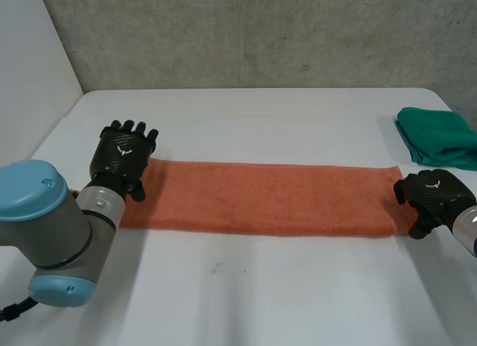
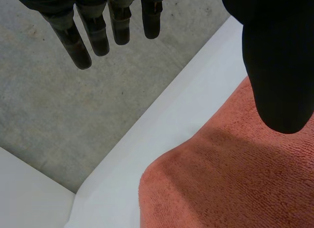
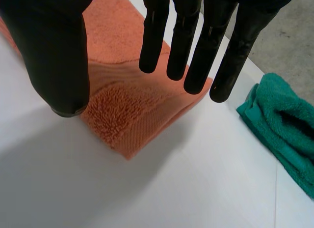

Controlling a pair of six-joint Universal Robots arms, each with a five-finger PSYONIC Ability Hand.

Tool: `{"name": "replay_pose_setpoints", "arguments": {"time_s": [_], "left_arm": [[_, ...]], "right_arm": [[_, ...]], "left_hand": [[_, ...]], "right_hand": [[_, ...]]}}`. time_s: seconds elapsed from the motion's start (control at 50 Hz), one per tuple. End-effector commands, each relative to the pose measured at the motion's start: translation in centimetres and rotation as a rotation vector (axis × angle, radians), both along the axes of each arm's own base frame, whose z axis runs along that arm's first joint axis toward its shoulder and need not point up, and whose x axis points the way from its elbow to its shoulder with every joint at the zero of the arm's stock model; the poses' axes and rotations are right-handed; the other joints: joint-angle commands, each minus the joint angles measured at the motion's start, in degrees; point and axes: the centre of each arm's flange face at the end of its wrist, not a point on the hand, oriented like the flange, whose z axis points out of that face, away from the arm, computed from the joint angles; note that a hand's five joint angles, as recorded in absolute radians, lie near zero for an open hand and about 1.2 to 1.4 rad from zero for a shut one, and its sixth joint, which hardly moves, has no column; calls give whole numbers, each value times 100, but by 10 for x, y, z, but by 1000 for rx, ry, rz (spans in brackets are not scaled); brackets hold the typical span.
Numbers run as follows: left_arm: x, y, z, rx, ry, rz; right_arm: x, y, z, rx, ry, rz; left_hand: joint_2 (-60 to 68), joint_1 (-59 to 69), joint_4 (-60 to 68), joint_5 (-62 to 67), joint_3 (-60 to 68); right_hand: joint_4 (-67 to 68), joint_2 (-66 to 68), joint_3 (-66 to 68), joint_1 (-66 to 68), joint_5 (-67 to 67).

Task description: Fold the laundry.

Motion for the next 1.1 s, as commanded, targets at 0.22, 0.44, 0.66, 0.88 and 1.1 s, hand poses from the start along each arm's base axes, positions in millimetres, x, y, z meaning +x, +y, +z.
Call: {"name": "replay_pose_setpoints", "arguments": {"time_s": [0.22,0.44,0.66,0.88,1.1], "left_arm": [[1,0,-1,1,-9,4],[1,3,3,-6,-6,4],[2,3,4,-9,-6,10],[3,3,11,-25,7,17],[7,3,17,-37,15,27]], "right_arm": [[-18,-26,-18,-37,11,-57],[-102,-44,10,-118,98,-267],[-110,-50,39,-220,200,-250],[73,-5,96,-434,-52,225],[266,115,56,-390,-208,850]], "left_hand": [[-131,-37,-133,-236,-162],[-131,-37,-133,-237,-162],[-148,-53,-150,-253,-178],[-148,-53,-150,-253,-178],[-148,-53,-150,-253,-178]], "right_hand": [[4057,4043,4046,4614,4211],[4057,4043,4046,4614,4211],[4057,4043,4046,4614,4211],[4057,4043,4046,4614,4211],[4057,4043,4046,4614,4211]]}}
